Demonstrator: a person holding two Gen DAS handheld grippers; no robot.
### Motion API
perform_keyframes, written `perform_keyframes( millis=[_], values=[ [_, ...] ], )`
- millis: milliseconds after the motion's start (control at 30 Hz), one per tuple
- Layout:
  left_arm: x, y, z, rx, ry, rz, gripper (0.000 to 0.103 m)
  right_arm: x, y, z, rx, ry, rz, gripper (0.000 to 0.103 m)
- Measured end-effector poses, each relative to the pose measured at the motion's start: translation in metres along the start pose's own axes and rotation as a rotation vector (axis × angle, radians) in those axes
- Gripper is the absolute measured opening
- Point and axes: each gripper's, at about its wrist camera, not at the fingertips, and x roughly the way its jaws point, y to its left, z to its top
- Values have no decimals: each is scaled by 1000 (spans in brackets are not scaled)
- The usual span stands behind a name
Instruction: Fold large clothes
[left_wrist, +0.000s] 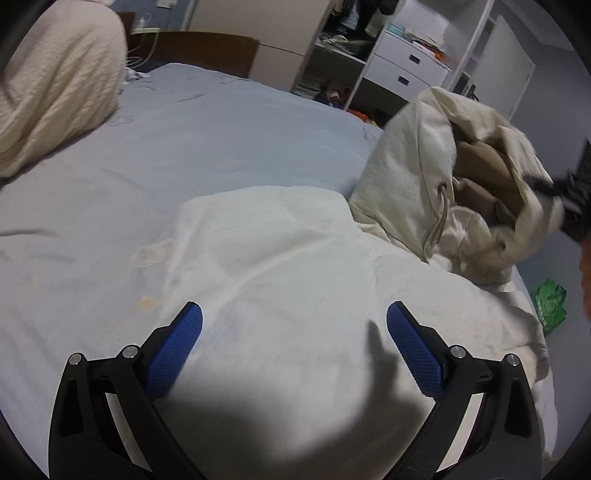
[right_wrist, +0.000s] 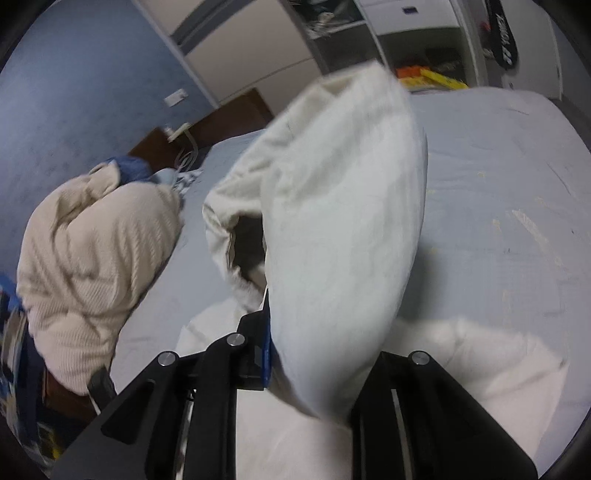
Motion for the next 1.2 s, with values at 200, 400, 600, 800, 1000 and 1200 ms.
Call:
perform_keyframes(
  millis=[200, 400, 600, 800, 1000, 1200],
  values=[
    [-41, 13, -17, -64, 24, 10, 96, -33, 26, -69, -69, -19, -15, 13],
    [-78, 27, -29, -175, 30, -23, 96, -50, 49, -122, -182, -1, -40, 13],
    [-99, 18, -40, -160, 43, -35, 96, -49, 61, -180, -365, 48, -124, 13],
    [-114, 8, -49, -132, 60, -47, 96, -56, 58, -210, -453, 24, -194, 13],
    [-130, -3, -59, -101, 77, -75, 96, -60, 64, -231, -556, -14, -289, 15],
    [-136, -15, -63, -64, 88, -83, 96, -79, 73, -257, -605, -41, -339, 25]
  ],
)
